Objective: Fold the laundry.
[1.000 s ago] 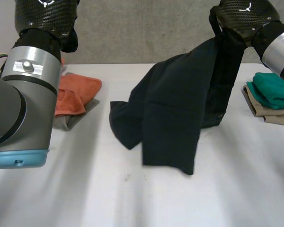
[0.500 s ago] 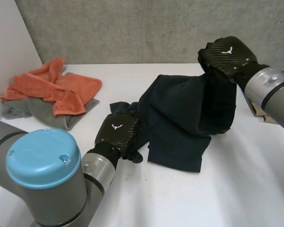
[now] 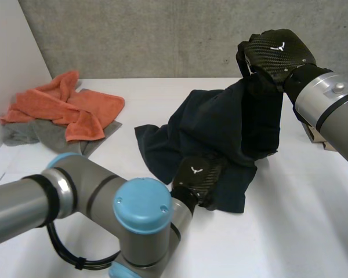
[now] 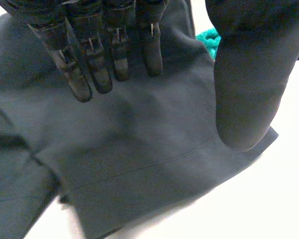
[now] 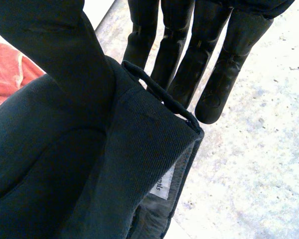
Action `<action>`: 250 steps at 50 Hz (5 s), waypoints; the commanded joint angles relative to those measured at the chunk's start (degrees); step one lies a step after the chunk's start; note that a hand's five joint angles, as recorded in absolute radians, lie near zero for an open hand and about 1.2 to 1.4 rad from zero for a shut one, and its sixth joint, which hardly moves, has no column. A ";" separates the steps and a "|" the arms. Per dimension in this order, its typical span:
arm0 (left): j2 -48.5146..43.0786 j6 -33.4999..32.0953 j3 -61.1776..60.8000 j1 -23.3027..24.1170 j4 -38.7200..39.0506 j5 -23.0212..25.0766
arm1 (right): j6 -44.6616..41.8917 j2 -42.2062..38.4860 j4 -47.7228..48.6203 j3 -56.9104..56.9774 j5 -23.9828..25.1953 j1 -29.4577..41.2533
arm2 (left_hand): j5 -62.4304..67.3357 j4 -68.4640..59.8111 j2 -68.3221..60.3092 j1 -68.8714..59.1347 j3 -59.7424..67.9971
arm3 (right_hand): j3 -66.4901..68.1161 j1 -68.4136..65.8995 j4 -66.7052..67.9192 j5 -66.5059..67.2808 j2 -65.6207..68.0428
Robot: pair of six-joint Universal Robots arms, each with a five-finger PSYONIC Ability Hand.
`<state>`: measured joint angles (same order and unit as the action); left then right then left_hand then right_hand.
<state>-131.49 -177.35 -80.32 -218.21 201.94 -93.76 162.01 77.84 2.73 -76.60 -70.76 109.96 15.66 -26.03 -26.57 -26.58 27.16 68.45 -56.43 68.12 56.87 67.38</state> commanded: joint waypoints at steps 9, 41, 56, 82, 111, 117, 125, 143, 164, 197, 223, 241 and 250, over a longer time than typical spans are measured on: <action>-7.54 -8.98 7.53 1.21 1.08 5.96 | -0.20 -0.49 0.00 0.04 0.10 0.87 | 7.10 -6.72 -6.19 -6.17 5.60 | 11.55 -23.57 11.88 13.13 12.62; -13.53 -10.03 16.77 2.00 -2.17 6.31 | -0.29 -2.25 0.09 -0.31 0.45 1.57 | 21.39 -21.02 -20.48 -20.47 19.89 | 11.55 -23.57 11.88 13.13 12.62; -17.57 -14.34 24.77 3.50 -10.78 5.43 | -0.29 -2.16 0.09 -0.40 0.45 1.31 | 54.34 -53.97 -53.43 -53.42 52.84 | 11.55 -23.57 11.88 13.13 12.62; 29.86 -13.55 -10.02 -18.19 -2.97 0.51 | -8.61 -1.46 -8.78 1.37 0.45 -6.06 | 54.34 -53.97 -53.43 -53.42 52.84 | 11.55 -23.57 11.88 13.13 12.62; 54.15 -12.58 11.67 -25.60 -1.29 3.24 | -5.21 19.45 -6.59 17.09 -3.24 -3.88 | 54.34 -53.97 -53.43 -53.42 52.84 | 11.55 -23.57 11.88 13.13 12.62; 52.84 -11.09 11.15 -25.95 -1.47 3.59 | -5.21 19.37 -9.93 17.18 -3.24 -3.79 | 54.34 -53.97 -53.43 -53.42 52.84 | 11.55 -23.57 11.88 13.13 12.62; 39.67 -10.56 11.06 -28.58 -0.85 5.43 | -5.30 6.55 -11.16 18.50 -3.33 -3.09 | 54.34 -53.97 -53.43 -53.42 52.84 | 11.55 -23.57 11.88 13.13 12.62; -10.25 -10.74 41.27 -32.10 2.57 8.33 | -14.61 -35.20 12.64 31.76 -13.79 0.70 | 39.38 -39.00 -38.47 -38.45 37.88 | -58.45 46.43 -58.12 -56.87 -57.38; 9.40 -11.26 19.96 -30.26 3.46 7.72 | -14.79 -15.90 5.13 15.37 -9.59 0.61 | -11.75 12.13 12.67 12.68 -13.25 | -58.45 46.43 -58.12 -56.87 -57.38; 15.39 -11.44 -22.52 -29.38 -6.65 8.07 | -19.36 -9.28 -1.50 -22.37 0.89 -3.70 | 11.29 -10.91 -10.38 -10.36 9.79 | -45.75 33.74 -45.42 -44.17 -44.68; 8.62 -30.15 -14.87 -34.04 4.16 3.59 | -19.71 -9.20 0.96 -25.97 1.24 -3.61 | 13.13 -12.75 -12.22 -12.20 11.63 | -43.56 31.55 -43.24 -41.98 -42.49; 31.37 -30.78 -28.39 -33.07 2.49 3.59 | -19.97 -9.37 6.42 -26.41 4.22 -3.44 | -7.54 7.91 8.45 8.46 -9.03 | -34.48 22.47 -34.15 -32.90 -33.41; 40.08 -30.60 -38.51 -32.54 -6.03 8.42 | -20.24 -12.62 7.47 -23.95 4.40 -3.08 | 2.04 -1.66 -1.13 -1.11 0.54 | -29.95 17.94 -29.63 -28.37 -28.88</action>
<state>-95.45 -208.09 -113.23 -250.94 201.77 -88.72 141.96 67.68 9.64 -102.22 -66.41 106.62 7.11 -17.38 -17.56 -18.30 17.87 29.37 -24.96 29.27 18.34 28.98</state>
